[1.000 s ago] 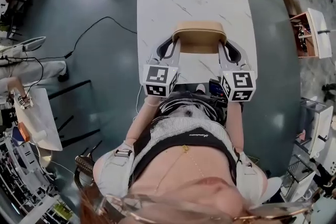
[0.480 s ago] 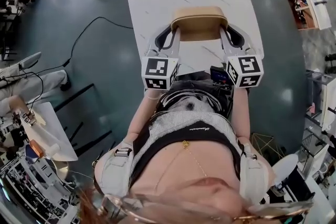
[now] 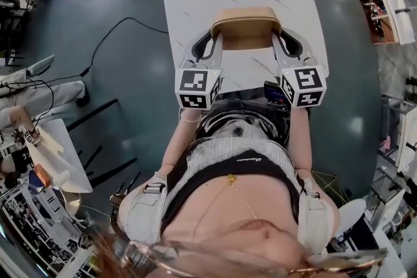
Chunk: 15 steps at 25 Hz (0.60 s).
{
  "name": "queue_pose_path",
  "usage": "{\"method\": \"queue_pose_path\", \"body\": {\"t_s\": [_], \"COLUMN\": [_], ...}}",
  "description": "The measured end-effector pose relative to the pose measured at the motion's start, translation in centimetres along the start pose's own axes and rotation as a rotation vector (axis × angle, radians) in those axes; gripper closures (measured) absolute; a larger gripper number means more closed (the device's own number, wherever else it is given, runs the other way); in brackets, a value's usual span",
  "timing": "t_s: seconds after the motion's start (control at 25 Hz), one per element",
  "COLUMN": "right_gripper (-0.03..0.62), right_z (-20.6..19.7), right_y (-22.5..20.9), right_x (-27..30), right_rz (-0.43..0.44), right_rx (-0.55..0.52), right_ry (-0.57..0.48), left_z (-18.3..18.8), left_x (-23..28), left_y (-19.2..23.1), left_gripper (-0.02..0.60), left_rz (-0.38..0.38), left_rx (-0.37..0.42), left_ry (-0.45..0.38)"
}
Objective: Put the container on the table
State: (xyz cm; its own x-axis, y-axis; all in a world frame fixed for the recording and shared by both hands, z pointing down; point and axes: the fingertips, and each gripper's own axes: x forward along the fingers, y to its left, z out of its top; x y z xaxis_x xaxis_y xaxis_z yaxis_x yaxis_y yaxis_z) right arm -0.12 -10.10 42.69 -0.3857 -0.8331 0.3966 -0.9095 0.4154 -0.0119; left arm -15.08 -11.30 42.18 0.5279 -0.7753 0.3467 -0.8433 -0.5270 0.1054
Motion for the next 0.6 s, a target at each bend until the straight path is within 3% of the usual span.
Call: {"method": "queue_pose_path", "body": {"t_s": [0.6], "right_gripper": [0.522], "right_z": [-0.4], "right_y": [-8.1], "right_x": [-1.6], "right_rz": [0.078], "right_rx": [-0.052], "right_ry": [0.010], "left_z": [1.3], "left_x": [4.7], "left_y": [-6.5], "left_gripper": [0.532], "left_rz": [0.087], "left_rx": [-0.021], "left_ry": [-0.002]}}
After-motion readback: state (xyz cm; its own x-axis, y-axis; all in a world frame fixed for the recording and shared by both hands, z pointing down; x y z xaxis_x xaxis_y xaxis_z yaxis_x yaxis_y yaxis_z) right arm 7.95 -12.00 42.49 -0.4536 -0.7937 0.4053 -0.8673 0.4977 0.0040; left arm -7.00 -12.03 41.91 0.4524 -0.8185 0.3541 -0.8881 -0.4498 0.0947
